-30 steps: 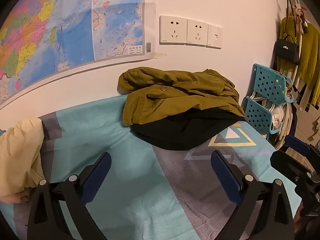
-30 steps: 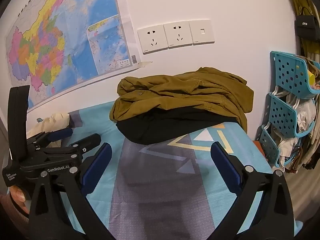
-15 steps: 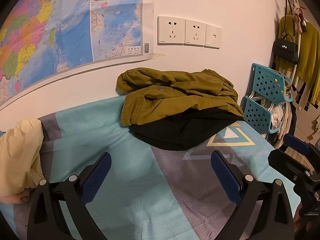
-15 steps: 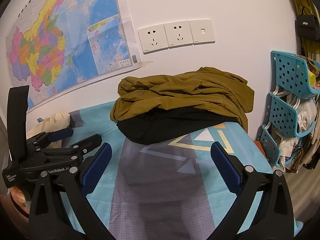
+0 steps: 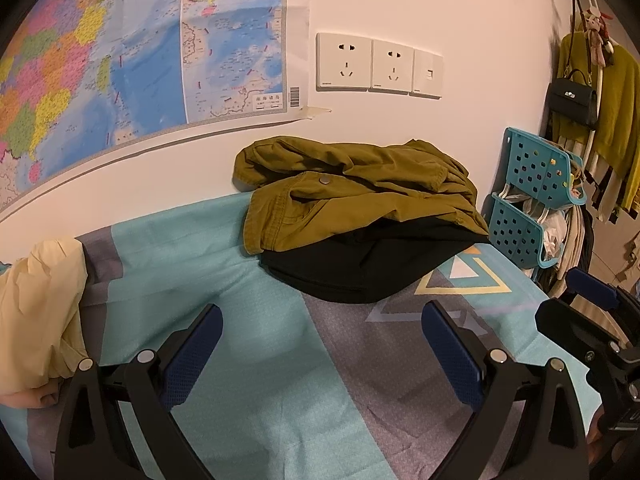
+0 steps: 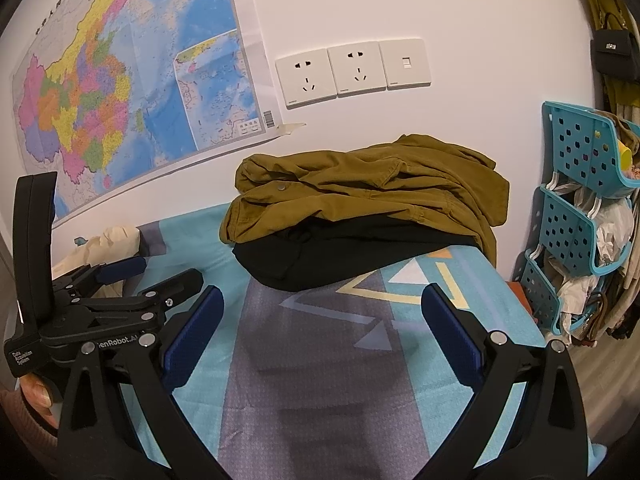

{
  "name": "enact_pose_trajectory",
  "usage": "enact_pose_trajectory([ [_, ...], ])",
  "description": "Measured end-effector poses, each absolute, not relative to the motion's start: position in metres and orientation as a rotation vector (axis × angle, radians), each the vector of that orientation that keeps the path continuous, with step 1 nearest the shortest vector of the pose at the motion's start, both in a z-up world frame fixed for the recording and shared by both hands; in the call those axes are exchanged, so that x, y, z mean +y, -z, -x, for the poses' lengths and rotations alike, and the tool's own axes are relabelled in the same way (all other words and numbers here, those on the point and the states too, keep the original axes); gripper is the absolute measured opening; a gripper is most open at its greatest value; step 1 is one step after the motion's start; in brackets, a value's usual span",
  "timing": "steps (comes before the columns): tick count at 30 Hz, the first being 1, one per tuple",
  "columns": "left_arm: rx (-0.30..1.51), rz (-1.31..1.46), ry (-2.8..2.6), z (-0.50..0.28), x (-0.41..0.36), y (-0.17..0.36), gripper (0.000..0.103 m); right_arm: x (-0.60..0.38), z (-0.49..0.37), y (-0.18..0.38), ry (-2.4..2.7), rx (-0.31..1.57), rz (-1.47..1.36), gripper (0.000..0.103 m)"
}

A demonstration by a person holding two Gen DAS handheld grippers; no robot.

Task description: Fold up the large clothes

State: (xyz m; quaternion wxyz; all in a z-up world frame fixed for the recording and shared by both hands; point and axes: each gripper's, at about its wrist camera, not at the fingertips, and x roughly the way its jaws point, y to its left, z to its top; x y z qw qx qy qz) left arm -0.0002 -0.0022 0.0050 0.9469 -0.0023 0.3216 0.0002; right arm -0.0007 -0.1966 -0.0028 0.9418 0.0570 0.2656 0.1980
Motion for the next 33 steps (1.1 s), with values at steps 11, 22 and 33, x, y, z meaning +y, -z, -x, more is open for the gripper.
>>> enact_pose_trajectory([
  [11,0.653,0.003,-0.010,-0.003,-0.002,-0.004,0.096,-0.195,-0.001,0.002,-0.396,0.542,-0.113,0.098],
  [22,0.654,0.006,-0.011,-0.005,0.000,-0.004,0.096,-0.196,-0.003,0.002,-0.403,0.545,-0.116,0.098],
  [33,0.665,0.013,-0.013,-0.010,0.002,-0.002,0.096,-0.194,-0.010,0.003,-0.405,0.549,-0.108,0.097],
])
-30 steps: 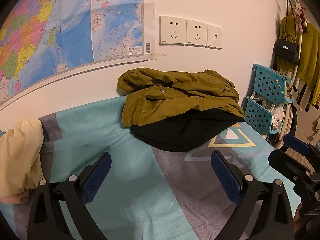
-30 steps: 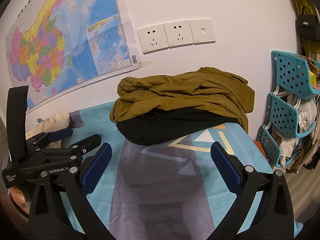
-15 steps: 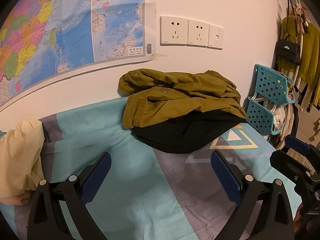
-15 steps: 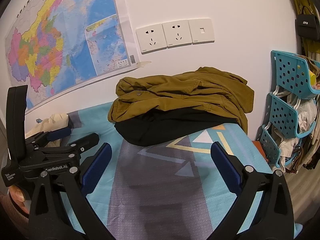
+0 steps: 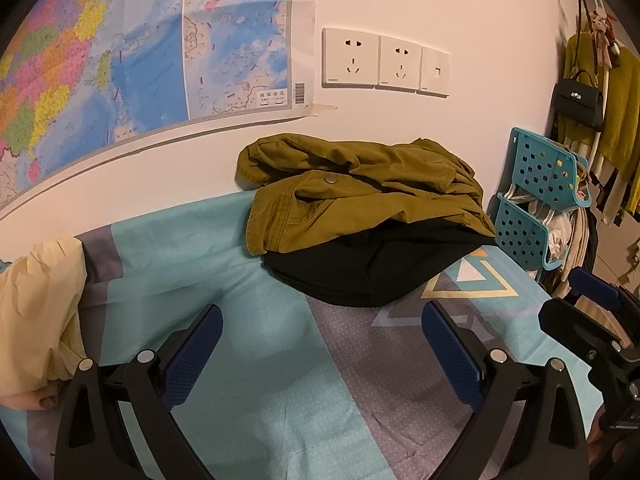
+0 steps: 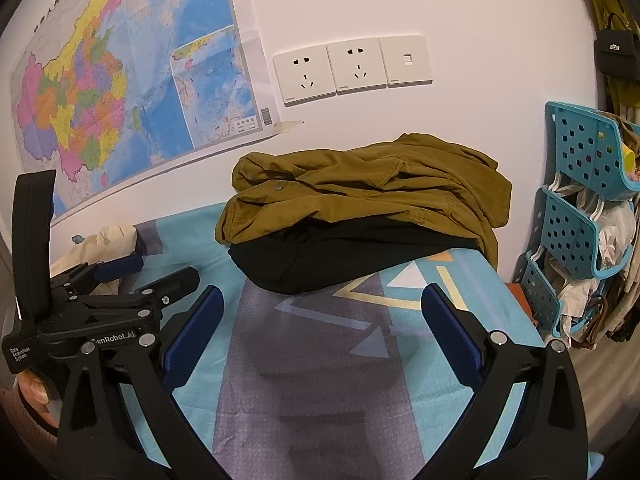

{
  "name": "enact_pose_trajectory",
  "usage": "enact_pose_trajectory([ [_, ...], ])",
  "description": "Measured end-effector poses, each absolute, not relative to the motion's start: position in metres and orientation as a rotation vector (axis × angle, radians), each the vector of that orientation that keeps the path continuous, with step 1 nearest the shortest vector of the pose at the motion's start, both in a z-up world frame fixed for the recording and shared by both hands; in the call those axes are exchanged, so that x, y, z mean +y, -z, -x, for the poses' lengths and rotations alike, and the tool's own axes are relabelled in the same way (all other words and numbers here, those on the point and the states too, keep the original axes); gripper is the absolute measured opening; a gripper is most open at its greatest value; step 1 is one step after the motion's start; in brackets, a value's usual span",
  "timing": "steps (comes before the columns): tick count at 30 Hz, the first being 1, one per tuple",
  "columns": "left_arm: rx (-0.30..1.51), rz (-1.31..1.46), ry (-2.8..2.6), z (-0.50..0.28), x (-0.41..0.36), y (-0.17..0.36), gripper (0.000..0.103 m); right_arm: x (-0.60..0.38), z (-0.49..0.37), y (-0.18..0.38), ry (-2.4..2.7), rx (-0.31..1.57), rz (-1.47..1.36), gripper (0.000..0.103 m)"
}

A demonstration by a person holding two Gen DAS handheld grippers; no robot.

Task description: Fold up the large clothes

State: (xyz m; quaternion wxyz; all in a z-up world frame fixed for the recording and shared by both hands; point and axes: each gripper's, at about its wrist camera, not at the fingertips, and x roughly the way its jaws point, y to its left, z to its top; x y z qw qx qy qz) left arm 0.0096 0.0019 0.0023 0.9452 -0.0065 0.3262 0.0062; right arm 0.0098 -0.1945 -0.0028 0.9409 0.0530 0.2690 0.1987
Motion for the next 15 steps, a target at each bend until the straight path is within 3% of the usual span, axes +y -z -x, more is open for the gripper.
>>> enact_pose_trajectory([
  [15,0.720,0.046,-0.042,-0.035,0.014,0.011,0.096,-0.174,-0.060,-0.002,-0.443,0.562,0.010,0.097],
])
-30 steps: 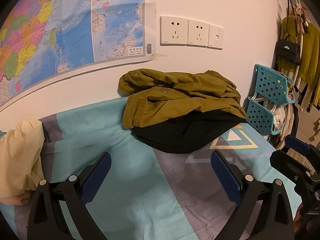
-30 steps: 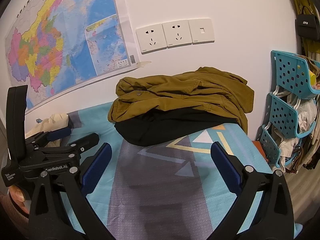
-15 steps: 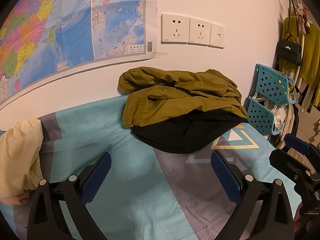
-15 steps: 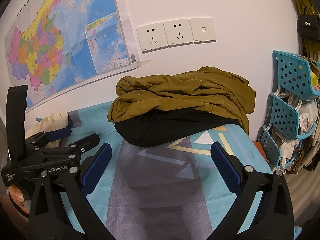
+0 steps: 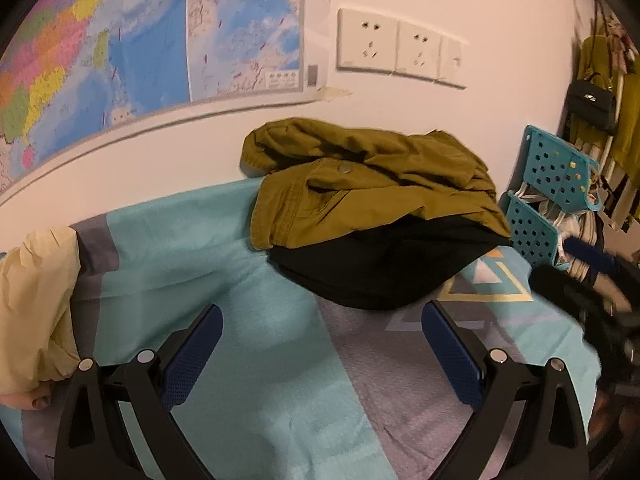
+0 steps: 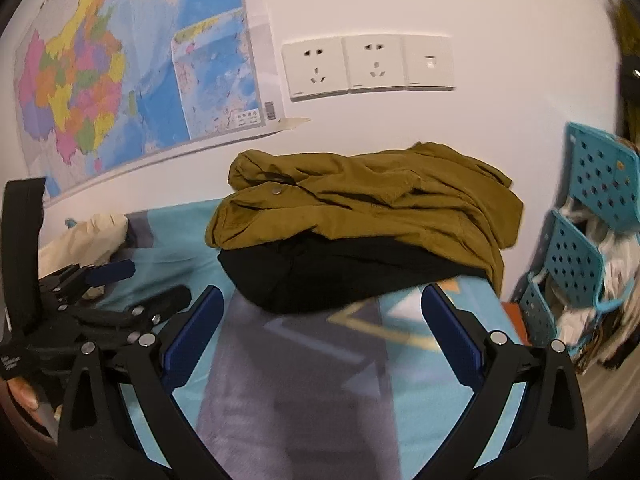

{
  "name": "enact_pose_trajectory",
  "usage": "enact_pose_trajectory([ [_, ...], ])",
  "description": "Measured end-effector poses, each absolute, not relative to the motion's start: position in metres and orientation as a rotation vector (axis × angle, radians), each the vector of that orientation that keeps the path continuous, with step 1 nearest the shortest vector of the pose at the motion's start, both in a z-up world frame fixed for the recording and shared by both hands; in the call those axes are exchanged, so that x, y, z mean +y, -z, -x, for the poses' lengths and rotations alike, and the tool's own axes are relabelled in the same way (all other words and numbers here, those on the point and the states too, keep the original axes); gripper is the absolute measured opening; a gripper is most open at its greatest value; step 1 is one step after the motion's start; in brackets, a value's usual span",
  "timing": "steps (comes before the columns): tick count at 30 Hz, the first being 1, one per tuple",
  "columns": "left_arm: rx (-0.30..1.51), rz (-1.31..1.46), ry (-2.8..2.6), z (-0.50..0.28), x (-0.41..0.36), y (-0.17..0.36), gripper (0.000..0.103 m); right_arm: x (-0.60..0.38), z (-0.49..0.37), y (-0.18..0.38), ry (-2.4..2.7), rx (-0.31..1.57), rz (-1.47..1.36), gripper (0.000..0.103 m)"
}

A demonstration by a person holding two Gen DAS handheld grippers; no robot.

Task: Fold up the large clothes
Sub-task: 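Grasp the olive jacket collar with the right gripper and lift it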

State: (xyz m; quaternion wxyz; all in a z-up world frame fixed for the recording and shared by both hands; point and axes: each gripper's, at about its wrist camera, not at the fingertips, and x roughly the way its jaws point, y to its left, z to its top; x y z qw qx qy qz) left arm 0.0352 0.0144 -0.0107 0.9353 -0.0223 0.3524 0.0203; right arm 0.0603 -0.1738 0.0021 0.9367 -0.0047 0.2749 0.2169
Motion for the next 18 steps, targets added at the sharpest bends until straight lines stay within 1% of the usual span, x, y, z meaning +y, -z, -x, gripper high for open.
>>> enact_pose_trajectory([
  [6,0.756,0.100,-0.078,-0.058,0.036,0.021,0.096,-0.144,-0.128,-0.011,-0.473,0.574,0.102,0.097],
  [9,0.762,0.120,-0.092,-0.067,0.047,0.023,0.096,-0.123,-0.165,-0.006,-0.471,0.613,0.161,0.097],
  [13,0.777,0.136,-0.117,-0.079,0.061,0.029,0.096,-0.092,-0.206,0.001,-0.485,0.640,0.248,0.094],
  [14,0.780,0.141,-0.118,-0.081,0.063,0.030,0.096,-0.089,-0.211,0.002,-0.493,0.646,0.255,0.090],
  [15,0.787,0.144,-0.120,-0.084,0.065,0.032,0.096,-0.082,-0.220,0.004,-0.477,0.644,0.278,0.081],
  [16,0.796,0.141,-0.123,-0.087,0.066,0.035,0.096,-0.077,-0.226,0.006,-0.466,0.645,0.303,0.079],
  [17,0.799,0.138,-0.125,-0.089,0.066,0.037,0.096,-0.074,-0.233,0.006,-0.469,0.656,0.327,0.069],
  [18,0.803,0.136,-0.127,-0.091,0.067,0.038,0.096,-0.075,-0.236,0.005,-0.476,0.662,0.331,0.047],
])
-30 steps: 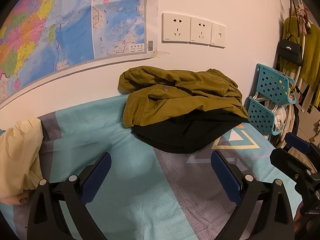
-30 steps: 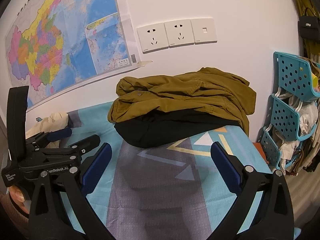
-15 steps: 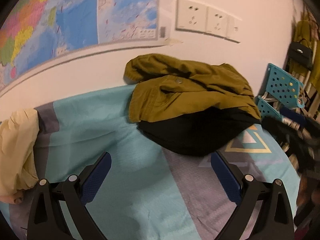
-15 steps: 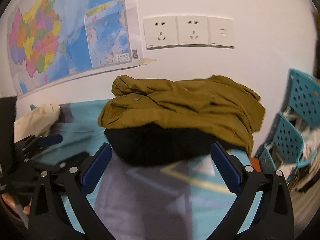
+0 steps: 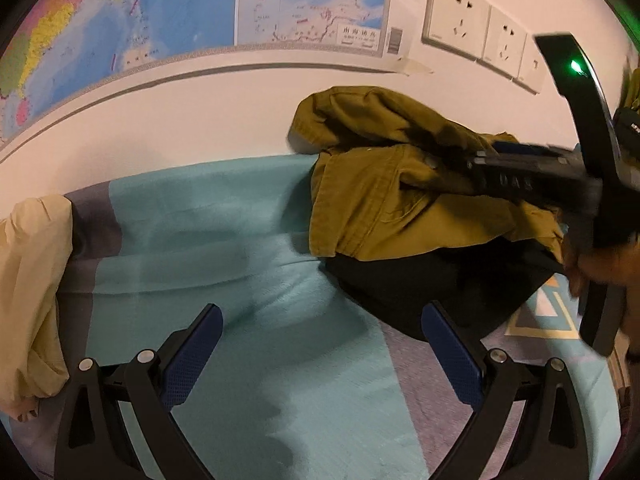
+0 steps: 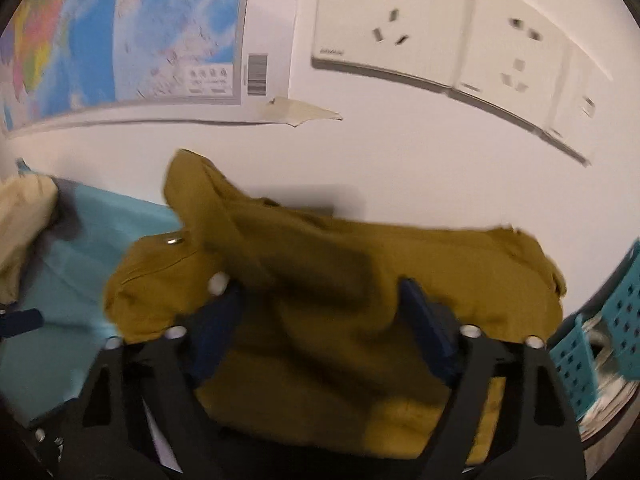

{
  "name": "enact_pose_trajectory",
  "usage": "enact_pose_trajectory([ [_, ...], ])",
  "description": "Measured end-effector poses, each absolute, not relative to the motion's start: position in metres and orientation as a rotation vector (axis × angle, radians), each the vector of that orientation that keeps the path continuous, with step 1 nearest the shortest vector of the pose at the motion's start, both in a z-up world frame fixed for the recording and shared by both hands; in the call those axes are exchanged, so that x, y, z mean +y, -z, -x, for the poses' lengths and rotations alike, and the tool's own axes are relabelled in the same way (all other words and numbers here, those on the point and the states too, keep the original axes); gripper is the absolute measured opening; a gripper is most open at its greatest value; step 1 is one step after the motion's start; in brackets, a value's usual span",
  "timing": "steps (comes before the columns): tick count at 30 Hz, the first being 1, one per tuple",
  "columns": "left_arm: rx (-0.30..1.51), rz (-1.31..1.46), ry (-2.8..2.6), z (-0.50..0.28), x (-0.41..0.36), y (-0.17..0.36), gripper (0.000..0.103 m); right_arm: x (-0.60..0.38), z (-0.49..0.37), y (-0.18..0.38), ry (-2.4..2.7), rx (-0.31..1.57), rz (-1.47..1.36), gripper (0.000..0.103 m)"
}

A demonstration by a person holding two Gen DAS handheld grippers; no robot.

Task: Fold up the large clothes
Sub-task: 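Grasp the olive jacket collar with the right gripper and lift it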

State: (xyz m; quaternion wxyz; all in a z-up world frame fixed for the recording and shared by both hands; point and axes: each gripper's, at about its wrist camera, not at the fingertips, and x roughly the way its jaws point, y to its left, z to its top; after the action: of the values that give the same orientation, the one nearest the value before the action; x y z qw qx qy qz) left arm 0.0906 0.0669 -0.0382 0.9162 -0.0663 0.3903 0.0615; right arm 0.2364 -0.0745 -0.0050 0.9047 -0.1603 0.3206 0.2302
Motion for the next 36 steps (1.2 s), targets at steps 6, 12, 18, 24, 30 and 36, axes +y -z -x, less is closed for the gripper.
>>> enact_pose_trajectory([
  [6,0.808,0.135,-0.126,-0.100,0.073,0.045,0.096,-0.116,-0.238,-0.043,-0.508,0.599,0.233,0.026],
  [12,0.827,0.136,-0.138,-0.110,0.079,0.053,0.096,-0.073,-0.218,-0.036,-0.577,0.557,0.489,0.078],
  [18,0.832,0.130,-0.138,-0.113,0.082,0.055,0.096,-0.038,-0.245,-0.017,-0.631,0.628,0.571,0.040],
  [24,0.812,0.127,-0.095,-0.109,0.087,0.054,0.096,-0.082,-0.235,-0.087,-0.633,0.534,0.439,0.010],
  [30,0.713,0.232,0.110,-0.106,0.082,0.039,0.096,-0.173,-0.215,-0.172,-0.568,0.394,0.229,0.008],
  [36,0.621,0.203,0.305,-0.128,0.042,0.019,0.096,-0.201,-0.186,-0.180,-0.553,0.321,0.164,0.008],
])
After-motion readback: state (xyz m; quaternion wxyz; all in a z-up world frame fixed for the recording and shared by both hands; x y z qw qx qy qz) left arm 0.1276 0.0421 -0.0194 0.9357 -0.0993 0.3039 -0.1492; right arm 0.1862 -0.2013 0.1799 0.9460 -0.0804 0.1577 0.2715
